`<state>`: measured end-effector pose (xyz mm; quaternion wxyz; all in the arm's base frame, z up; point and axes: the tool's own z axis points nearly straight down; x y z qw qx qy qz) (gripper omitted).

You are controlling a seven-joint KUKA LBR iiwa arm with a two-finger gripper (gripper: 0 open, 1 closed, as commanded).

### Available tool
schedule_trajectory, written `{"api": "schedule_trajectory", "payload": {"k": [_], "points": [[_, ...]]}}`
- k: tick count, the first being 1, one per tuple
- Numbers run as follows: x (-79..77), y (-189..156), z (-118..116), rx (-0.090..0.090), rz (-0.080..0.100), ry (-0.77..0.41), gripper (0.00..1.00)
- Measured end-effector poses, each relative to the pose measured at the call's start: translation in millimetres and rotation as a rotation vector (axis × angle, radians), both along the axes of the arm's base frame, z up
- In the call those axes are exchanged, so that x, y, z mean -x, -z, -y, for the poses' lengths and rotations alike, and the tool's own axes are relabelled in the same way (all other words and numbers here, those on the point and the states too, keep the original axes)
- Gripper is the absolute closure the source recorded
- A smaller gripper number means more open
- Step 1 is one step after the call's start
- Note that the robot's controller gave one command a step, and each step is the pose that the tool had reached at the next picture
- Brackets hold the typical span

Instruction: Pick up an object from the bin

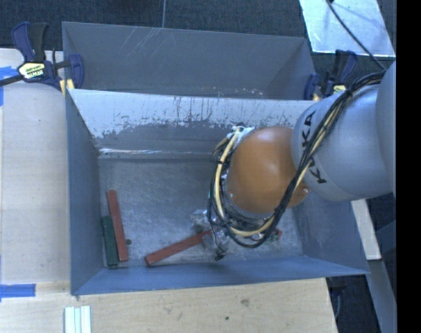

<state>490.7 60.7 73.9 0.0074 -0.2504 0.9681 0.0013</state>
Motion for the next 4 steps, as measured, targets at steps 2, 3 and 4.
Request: {"api": "schedule_trajectory", "payload": {"k": [2,3,4], "points": [[-2.2,1.1,-4.8,0.007,-0.01,0.087,1.0],[-56.3,0.0,52.9,0.001,-0.006,0.241,1.0],[-60.1,-158.5,107.5,0.005,-0.001,0.228,1.0]]}}
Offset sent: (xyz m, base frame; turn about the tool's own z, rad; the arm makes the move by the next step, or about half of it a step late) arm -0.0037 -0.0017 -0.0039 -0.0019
